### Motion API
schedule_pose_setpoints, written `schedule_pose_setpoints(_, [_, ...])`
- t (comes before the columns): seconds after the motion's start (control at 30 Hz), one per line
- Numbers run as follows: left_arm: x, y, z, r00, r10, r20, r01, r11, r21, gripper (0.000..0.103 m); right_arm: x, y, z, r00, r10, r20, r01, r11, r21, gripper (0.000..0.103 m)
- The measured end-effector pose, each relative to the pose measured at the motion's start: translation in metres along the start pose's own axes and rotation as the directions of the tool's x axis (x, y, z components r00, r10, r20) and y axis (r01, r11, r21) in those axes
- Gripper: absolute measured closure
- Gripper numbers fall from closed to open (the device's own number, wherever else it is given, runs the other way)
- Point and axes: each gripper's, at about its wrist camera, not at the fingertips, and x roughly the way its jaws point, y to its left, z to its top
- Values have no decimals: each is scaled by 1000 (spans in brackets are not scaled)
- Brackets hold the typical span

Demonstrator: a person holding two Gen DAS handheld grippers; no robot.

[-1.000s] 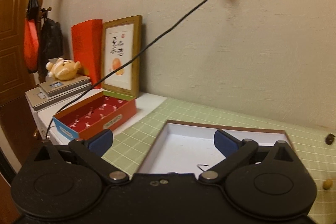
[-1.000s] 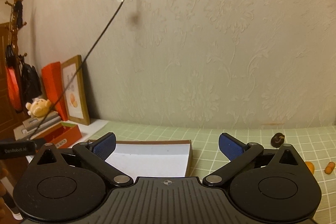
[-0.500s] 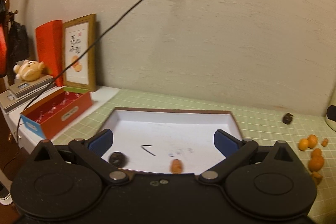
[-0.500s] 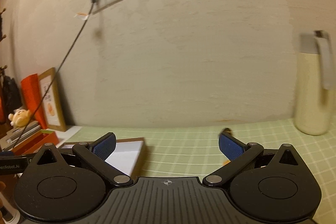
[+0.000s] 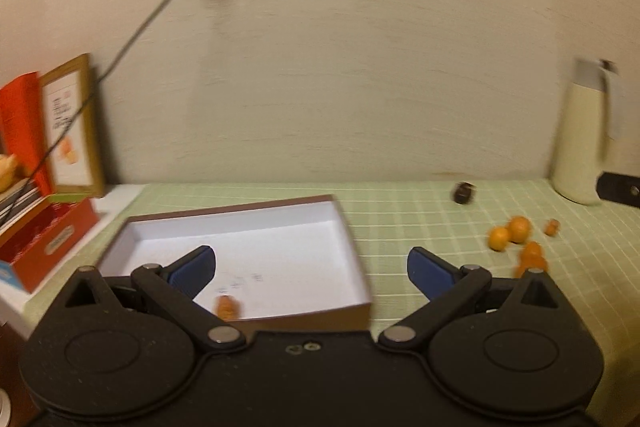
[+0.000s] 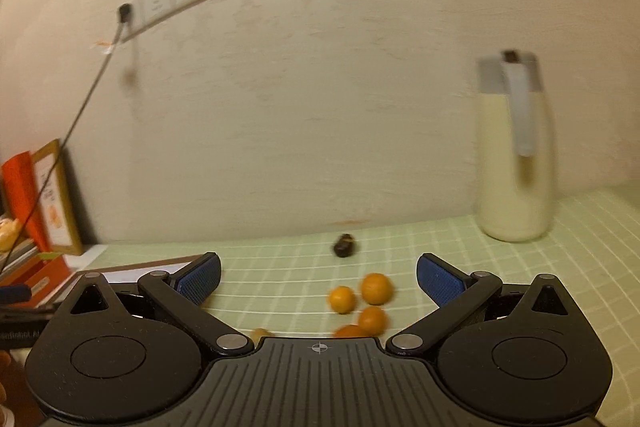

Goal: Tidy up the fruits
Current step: 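Lift both open tools away from the tray back toward the fruits, then grasp the tan round fruit with the left tool while the right tool grasps the brown cube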

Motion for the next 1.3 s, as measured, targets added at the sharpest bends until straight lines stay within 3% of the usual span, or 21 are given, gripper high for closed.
schedule_pose_setpoints(0.23, [16, -39, -8, 994, -100, -47, 103, 993, 54, 22, -7, -32, -5, 998, -64, -27, 66, 995, 70, 0])
schedule_pose_setpoints(0.37, [24, -50, -10, 992, -113, -59, 117, 991, 66, 25, -6, -40, -10, 993, -94, -72, 98, 994, 56, 0])
schedule_pose_setpoints(0.67, [55, -67, -10, 981, -151, -126, 160, 985, 66, 35, 4, -38, -28, 986, -80, -149, 83, 996, 12, 0])
schedule_pose_setpoints(0.73, [63, -71, -11, 978, -154, -139, 165, 984, 71, 37, 7, -36, -33, 985, -70, -159, 72, 997, 5, 6])
schedule_pose_setpoints(0.8, [69, -74, -11, 976, -154, -151, 166, 984, 70, 40, 13, -34, -38, 981, -58, -184, 57, 998, -13, 29])
schedule_pose_setpoints(0.93, [78, -78, -11, 974, -156, -166, 169, 983, 68, 44, 25, -33, -47, 973, -29, -230, 30, 1000, -3, 32])
schedule_pose_setpoints(1.0, [81, -80, -12, 973, -158, -171, 172, 982, 72, 44, 30, -30, -49, 969, -5, -247, 6, 1000, 3, 45])
schedule_pose_setpoints(1.3, [100, -87, -15, 963, -168, -211, 187, 979, 78, 57, 58, -13, -62, 950, 42, -308, -61, 997, -51, 60])
